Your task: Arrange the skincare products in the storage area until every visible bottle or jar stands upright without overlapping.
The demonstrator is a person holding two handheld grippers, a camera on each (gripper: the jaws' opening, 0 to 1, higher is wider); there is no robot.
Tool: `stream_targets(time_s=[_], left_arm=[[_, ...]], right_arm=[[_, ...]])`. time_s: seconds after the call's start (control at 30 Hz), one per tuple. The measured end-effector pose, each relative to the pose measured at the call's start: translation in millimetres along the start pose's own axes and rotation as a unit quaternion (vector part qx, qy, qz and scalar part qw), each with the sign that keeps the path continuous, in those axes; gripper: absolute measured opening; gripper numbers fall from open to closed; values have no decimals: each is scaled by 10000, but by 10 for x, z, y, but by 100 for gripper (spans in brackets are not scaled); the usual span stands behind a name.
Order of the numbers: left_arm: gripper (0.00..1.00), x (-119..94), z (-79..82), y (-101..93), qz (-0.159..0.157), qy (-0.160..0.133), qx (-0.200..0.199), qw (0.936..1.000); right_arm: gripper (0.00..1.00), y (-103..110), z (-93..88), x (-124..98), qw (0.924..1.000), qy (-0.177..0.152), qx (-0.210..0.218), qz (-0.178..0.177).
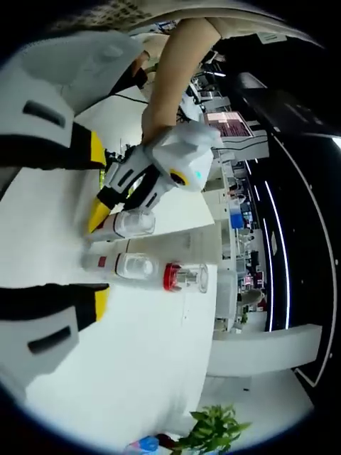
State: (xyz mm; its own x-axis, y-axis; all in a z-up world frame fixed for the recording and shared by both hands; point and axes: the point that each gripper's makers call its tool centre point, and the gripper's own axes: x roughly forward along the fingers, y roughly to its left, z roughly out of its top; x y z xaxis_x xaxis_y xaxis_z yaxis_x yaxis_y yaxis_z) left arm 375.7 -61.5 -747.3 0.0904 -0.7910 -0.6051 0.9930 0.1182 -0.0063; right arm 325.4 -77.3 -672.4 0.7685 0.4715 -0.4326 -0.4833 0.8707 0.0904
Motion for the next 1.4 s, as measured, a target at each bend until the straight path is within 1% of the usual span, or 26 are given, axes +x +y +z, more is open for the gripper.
stream_targets(time_s=[0.07,0.3,1.07,1.27,1.3,1.4], left_arm=[[18,23,16,27,-41,82,25,10000],[18,77,56,82,-154,166,11,9997],[18,138,34,108,-261,295,117,9992],[18,151,9,112,-268,363,145,9989],[18,156,-20,111,-260,441,172,9985],[26,168,-115,94,-252,629,151,9976]], right_arm=[[65,-23,-27,-15,10000,24,37,-37],[65,-26,-42,-29,9999,15,111,-79],[66,-8,-51,-15,9999,40,128,-76],[67,-13,-49,-15,9999,28,147,-77],[67,-12,-48,-14,9999,28,148,-76],[67,-9,-49,-14,9999,33,139,-73]])
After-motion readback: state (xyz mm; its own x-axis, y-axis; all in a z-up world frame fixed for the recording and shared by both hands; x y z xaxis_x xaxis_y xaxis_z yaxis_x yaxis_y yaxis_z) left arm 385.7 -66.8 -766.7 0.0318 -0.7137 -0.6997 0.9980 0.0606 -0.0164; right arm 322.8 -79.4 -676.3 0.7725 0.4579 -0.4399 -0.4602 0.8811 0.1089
